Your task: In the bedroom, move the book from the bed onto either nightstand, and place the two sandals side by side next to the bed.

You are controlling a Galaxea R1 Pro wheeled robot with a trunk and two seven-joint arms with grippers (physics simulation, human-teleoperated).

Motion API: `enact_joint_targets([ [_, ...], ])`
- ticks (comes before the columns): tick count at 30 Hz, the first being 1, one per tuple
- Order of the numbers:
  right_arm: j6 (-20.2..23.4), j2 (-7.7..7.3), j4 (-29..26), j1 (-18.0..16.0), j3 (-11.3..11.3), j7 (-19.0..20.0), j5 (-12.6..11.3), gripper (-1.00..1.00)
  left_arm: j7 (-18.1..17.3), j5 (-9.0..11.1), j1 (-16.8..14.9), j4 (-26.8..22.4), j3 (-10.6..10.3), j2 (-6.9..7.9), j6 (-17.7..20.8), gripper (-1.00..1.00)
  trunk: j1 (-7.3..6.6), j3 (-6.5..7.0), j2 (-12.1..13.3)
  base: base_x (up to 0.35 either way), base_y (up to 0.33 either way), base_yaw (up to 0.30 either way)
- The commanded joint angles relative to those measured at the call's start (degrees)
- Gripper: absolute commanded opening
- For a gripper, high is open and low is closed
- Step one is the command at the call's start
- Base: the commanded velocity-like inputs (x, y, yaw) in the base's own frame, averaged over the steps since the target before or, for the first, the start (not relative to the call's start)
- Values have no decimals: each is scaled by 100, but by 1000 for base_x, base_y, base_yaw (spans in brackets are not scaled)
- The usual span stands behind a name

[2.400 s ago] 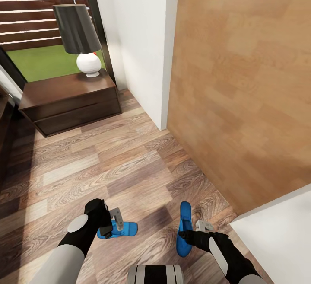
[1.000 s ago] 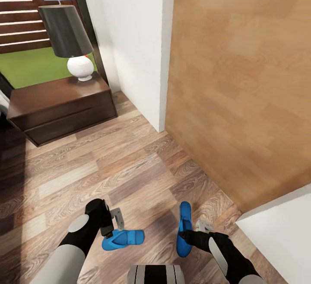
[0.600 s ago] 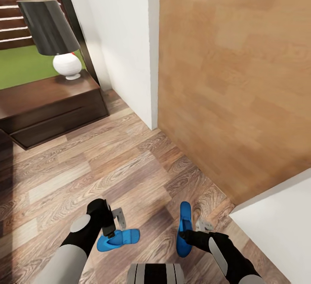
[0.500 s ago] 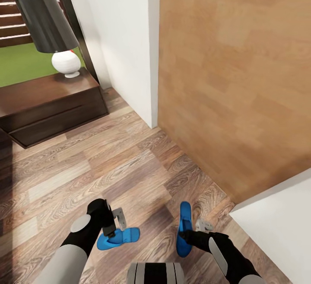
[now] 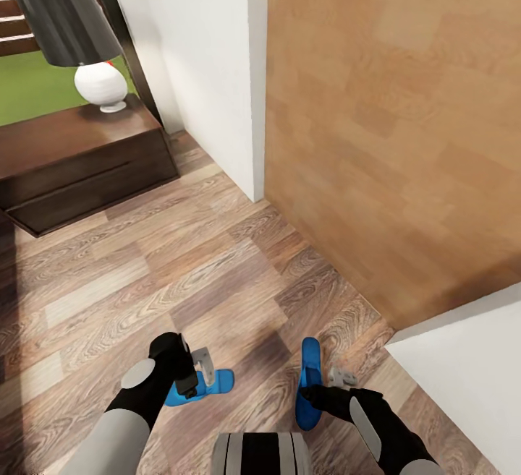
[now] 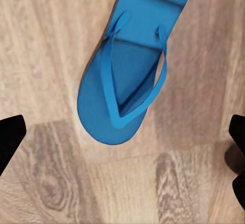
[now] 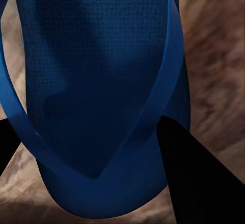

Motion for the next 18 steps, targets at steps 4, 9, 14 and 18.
enact_joint_targets([
  [4, 31, -2, -9, -1, 2, -11, -36, -100, 105, -17, -2, -7, 18, -34, 31, 100, 9, -93, -7, 0, 0, 0],
  [9, 31, -1, -9, -1, 2, -12, -34, -100, 1027, 9, -2, -7, 20, -123, 36, 100, 9, -93, -7, 0, 0, 0],
  [14, 31, -1, -14, -1, 2, -11, -33, -100, 1382, 395, -2, 38, 23, -132, 30, 100, 9, -93, -7, 0, 0, 0],
  [18, 37, -6, -85, 3, -1, -2, -34, -100, 1518, 468, -2, 312, 18, -129, 28, 100, 9, -93, -7, 0, 0, 0],
])
